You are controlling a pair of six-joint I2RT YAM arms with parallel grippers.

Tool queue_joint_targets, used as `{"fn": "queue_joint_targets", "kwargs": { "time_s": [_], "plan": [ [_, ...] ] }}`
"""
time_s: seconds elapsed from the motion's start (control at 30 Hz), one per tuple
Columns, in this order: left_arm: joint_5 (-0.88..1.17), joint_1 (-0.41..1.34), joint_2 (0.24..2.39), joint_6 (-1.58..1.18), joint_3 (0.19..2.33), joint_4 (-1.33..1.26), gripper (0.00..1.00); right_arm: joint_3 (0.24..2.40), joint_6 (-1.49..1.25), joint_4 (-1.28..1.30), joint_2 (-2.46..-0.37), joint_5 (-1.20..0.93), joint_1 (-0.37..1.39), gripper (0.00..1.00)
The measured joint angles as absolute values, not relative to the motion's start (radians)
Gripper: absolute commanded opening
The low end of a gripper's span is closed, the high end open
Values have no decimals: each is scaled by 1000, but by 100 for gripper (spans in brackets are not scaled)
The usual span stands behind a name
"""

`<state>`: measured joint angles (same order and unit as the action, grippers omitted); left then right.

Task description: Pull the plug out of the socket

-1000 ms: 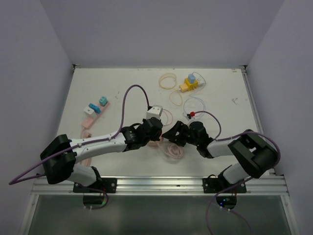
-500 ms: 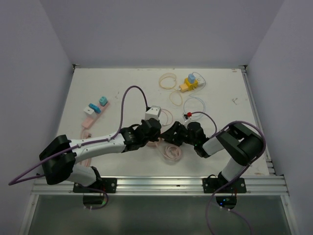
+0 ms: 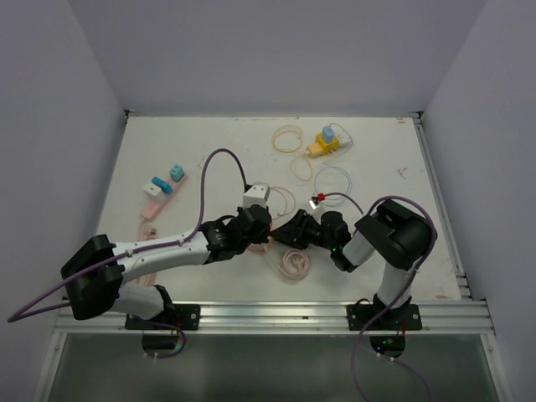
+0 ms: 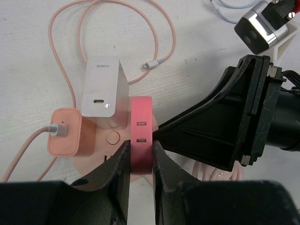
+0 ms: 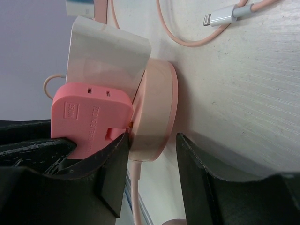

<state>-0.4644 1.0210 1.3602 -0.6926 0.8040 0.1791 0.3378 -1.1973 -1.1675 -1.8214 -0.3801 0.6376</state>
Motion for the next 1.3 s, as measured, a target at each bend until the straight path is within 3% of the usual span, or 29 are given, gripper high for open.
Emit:
{"fn": "queue_joint_targets", "kwargs": {
  "time_s": [0.13, 0.27, 0.6, 0.97, 1.3],
  "plan": [
    [-474, 1021, 1355, -696, 803, 179, 0, 336, -1209, -1214, -1848, -389, 638, 49],
    [-480, 1021, 1353, -696, 803, 179, 0, 336, -1223, -1250, -1861, -397, 638, 41],
    [-480, 1021, 1349, -696, 803, 171, 0, 334, -1243, -1258, -1861, -403, 635, 0],
    [-487, 1021, 1325, -682, 803, 167, 0, 326, -1226, -1245, -1826, -398, 635, 0],
    [-503, 1022, 1301, -625, 803, 112, 0, 344, -1118, -1018, -1641, -329, 636, 0]
  ]
}}
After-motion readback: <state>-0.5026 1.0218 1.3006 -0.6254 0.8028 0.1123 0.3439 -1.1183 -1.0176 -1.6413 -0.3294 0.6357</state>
